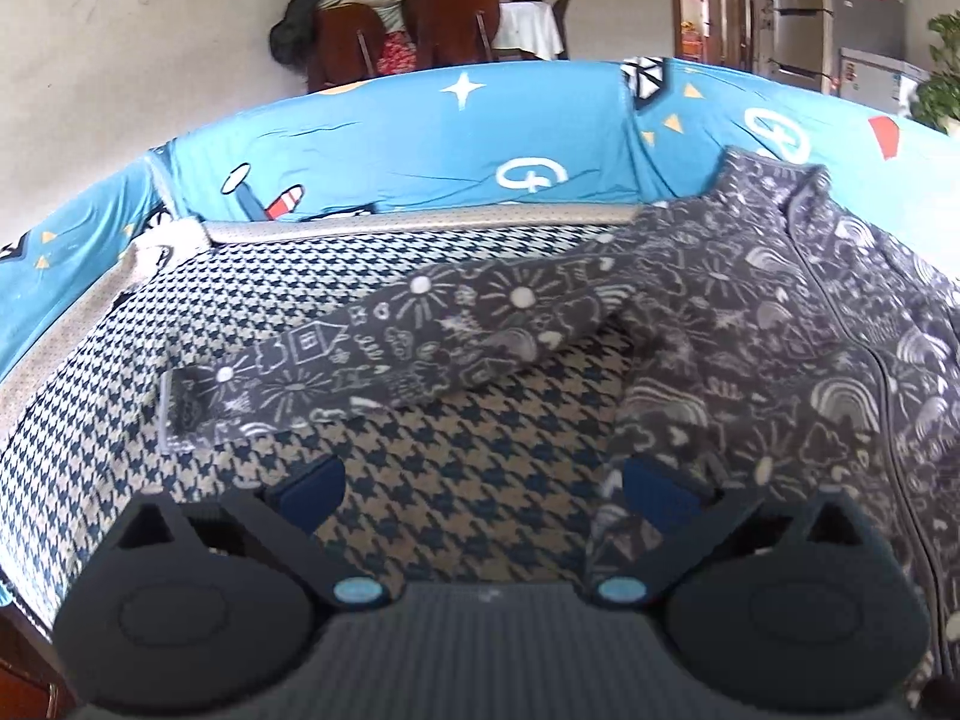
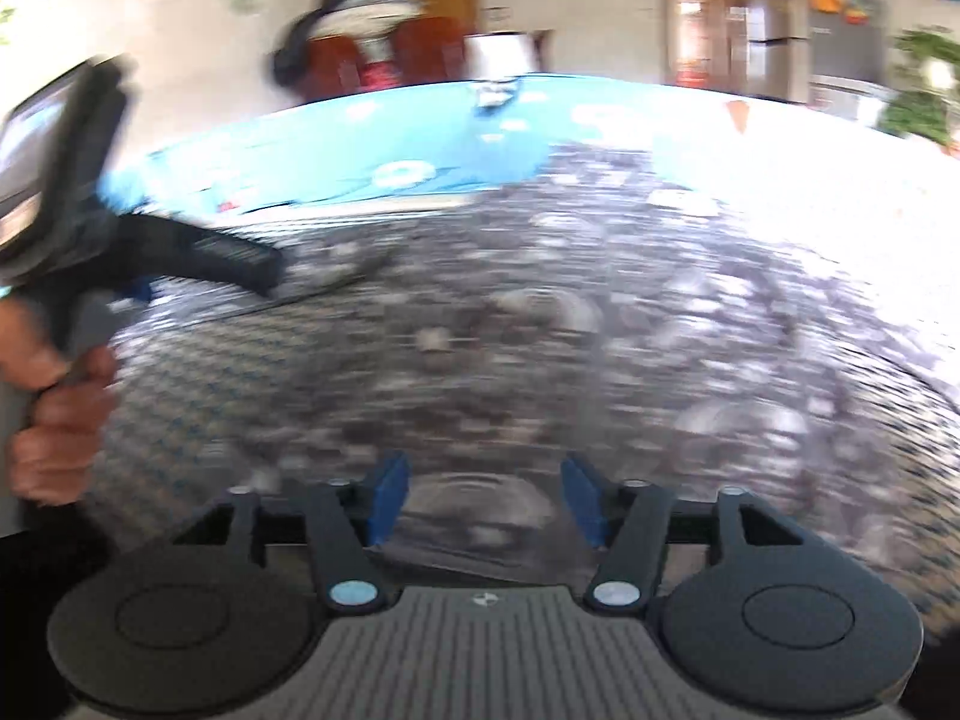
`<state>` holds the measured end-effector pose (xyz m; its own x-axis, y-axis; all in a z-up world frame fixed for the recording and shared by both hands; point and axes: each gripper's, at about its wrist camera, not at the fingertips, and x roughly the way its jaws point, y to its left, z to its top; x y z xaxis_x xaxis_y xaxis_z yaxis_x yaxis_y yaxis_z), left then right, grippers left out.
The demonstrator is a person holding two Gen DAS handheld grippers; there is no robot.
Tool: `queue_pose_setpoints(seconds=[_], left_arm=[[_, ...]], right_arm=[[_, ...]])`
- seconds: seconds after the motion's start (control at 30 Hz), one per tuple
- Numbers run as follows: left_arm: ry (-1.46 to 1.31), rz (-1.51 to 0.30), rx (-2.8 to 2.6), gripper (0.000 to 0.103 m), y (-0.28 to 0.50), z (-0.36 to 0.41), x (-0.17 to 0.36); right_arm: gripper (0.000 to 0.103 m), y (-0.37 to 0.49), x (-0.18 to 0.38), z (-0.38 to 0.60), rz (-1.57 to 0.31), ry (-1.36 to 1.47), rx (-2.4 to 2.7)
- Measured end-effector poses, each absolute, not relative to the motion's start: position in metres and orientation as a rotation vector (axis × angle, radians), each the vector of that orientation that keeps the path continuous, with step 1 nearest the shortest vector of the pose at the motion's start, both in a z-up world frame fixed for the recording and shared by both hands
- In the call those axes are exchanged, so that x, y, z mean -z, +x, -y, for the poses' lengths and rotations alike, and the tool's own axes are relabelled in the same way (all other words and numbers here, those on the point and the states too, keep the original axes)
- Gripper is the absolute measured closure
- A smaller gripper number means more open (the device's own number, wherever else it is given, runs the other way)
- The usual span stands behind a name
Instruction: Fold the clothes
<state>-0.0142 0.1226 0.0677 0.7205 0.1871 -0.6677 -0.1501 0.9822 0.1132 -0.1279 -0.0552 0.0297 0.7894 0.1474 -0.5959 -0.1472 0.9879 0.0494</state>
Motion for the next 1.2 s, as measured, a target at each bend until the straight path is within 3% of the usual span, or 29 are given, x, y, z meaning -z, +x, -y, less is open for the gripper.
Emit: queue_pose_setpoints(seconds=[0.43, 0.77, 0.87, 0.97, 1.2], left_arm=[[0.142, -0.764, -0.089, 0.0, -0.022, -0.083, -0.047], [0.2, -0.796, -0.065, 0.0, -0.026, -0.065, -0.029], [0.23, -0.807, -0.059, 0.0, -0.029, -0.059, -0.023], [0.246, -0.811, -0.055, 0.0, -0.031, -0.056, -0.019], [0.258, -0.814, -0.059, 0.0, -0.033, -0.052, -0.014]], right_arm=[[0.032, -0.145, -0.026, 0.154, -0.597, 0.027, 0.239], [0.032, -0.139, -0.011, 0.187, -0.652, 0.219, 0.226], [0.034, -0.137, -0.008, 0.184, -0.648, 0.206, 0.228], [0.044, -0.136, -0.006, 0.181, -0.645, 0.193, 0.229], [0.045, -0.134, -0.002, 0.175, -0.639, 0.17, 0.233]])
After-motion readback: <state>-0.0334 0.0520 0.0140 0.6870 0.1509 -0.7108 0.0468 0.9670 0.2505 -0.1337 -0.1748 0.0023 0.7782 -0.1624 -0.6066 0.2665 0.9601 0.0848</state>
